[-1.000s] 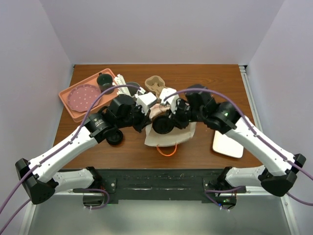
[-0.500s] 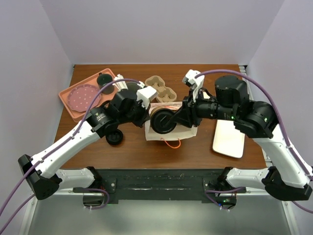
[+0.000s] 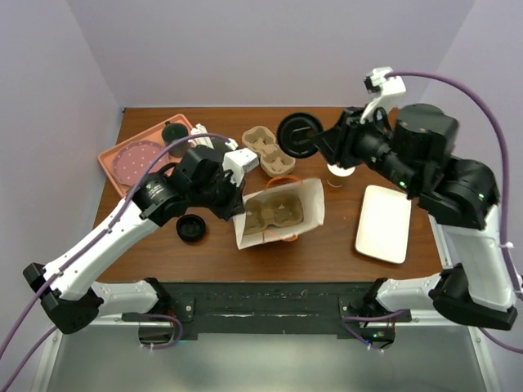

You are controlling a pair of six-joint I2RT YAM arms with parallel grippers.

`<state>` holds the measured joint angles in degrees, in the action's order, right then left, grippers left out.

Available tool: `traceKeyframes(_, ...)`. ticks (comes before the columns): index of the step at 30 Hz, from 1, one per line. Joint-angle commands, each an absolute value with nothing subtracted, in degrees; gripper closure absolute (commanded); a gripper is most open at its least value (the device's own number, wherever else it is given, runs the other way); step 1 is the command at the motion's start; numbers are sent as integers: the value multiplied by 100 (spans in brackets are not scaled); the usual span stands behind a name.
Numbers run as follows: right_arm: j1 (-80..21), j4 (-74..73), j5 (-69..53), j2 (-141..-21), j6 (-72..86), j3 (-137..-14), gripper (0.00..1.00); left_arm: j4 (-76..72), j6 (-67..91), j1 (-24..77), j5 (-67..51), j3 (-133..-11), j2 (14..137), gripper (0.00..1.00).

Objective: Pack the takeout coffee

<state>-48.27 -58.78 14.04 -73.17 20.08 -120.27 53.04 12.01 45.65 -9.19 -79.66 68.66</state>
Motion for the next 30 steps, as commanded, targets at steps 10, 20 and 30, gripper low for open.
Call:
traceKeyframes(10,-4334,-5424,2060,-7945,2760,-11076,92,5862,1599,4544,-1679,-7893,6073,100)
traceKeyframes(20,-2699,-3258,-596,-7805,3427,-8563,94,6055,1775,4544,-1653,-8059,6117,89)
traceKeyframes(30,-2005,-1108,-1493,-7927,3542,-6066,92,6249,1926,4535,-1152,-8516,6407,66)
